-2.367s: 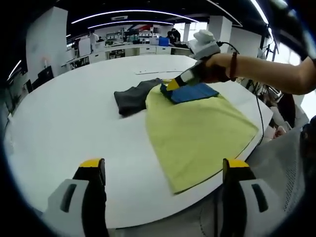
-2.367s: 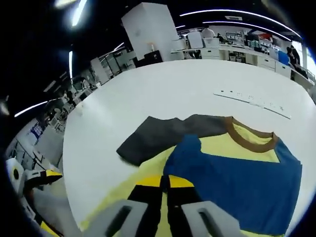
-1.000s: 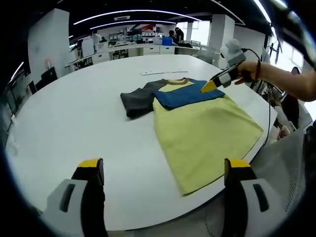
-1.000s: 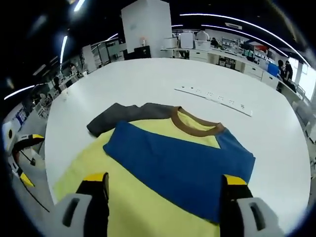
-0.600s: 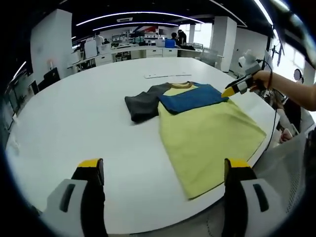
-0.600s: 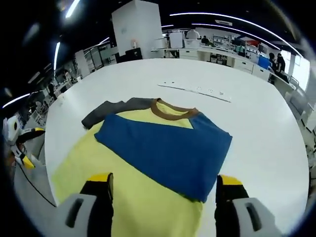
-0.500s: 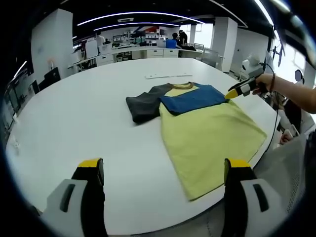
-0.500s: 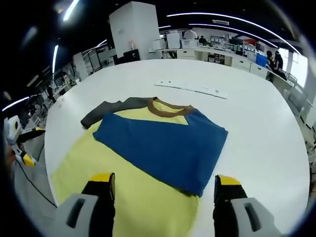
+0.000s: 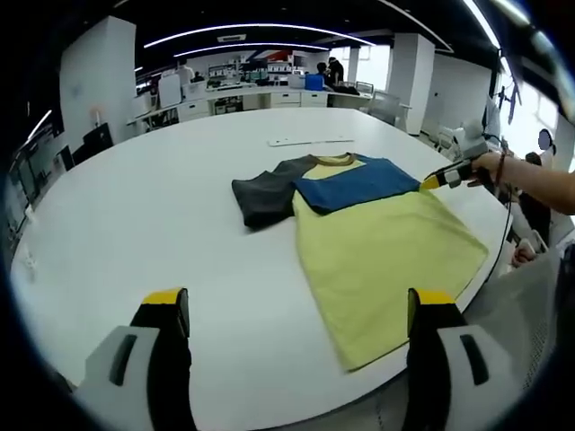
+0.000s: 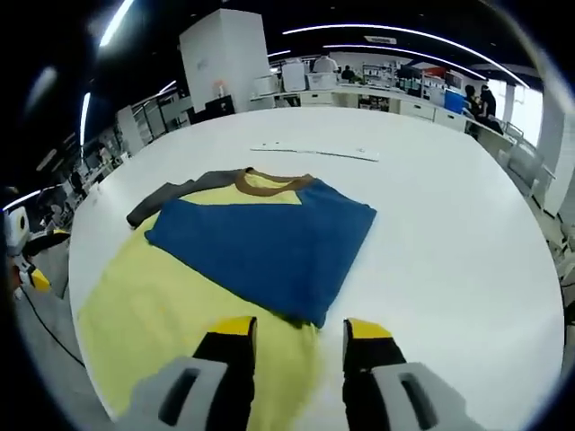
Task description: Fold the garment on the visible template until the final outline fits inside the template.
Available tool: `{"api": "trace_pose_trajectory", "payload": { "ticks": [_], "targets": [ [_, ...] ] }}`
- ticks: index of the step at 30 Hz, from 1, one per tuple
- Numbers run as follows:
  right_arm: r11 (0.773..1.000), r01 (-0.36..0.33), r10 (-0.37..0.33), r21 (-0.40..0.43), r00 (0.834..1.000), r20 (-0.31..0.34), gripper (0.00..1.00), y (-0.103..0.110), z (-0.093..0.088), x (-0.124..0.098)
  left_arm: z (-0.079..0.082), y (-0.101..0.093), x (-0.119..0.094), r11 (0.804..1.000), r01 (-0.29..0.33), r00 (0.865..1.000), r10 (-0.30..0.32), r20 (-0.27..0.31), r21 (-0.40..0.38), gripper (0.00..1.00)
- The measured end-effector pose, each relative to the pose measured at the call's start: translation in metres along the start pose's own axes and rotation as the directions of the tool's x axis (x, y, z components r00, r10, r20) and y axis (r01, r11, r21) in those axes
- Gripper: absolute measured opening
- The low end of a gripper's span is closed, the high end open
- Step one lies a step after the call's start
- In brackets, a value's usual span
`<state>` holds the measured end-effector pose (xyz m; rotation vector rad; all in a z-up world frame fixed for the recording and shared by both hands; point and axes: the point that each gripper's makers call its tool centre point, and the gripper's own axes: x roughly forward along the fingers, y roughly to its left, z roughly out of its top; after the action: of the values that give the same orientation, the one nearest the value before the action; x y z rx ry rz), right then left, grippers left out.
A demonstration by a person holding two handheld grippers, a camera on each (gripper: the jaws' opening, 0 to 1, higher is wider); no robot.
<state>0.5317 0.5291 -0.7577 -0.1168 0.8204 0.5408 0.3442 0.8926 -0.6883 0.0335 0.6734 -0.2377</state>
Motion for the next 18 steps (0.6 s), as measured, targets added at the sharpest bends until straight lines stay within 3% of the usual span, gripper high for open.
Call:
{"api": "trace_pose_trajectory", "payload": {
  "ticks": [7, 10, 18],
  "targets": [
    [0.999, 0.027, -0.027, 0.029, 0.999, 0.016, 0.13, -0.007, -0.005, 0.005, 0.004, 0.003, 0.002, 1.000, -0.019, 1.000, 0.019, 0.014, 0.002, 0.96],
    [0.998, 0.026, -0.025, 0.054, 1.000, -0.008, 0.05, -0.007, -0.009, 0.008, 0.009, 0.003, 0.004, 1.000, -0.026, 0.999, 0.026, 0.039, 0.002, 0.94],
    [0.997, 0.040, -0.041, 0.070, 0.999, 0.005, 0.03, -0.009, -0.006, 0.010, 0.012, 0.002, 0.011, 0.999, -0.041, 0.997, 0.042, 0.065, -0.024, 0.87]
  ]
}}
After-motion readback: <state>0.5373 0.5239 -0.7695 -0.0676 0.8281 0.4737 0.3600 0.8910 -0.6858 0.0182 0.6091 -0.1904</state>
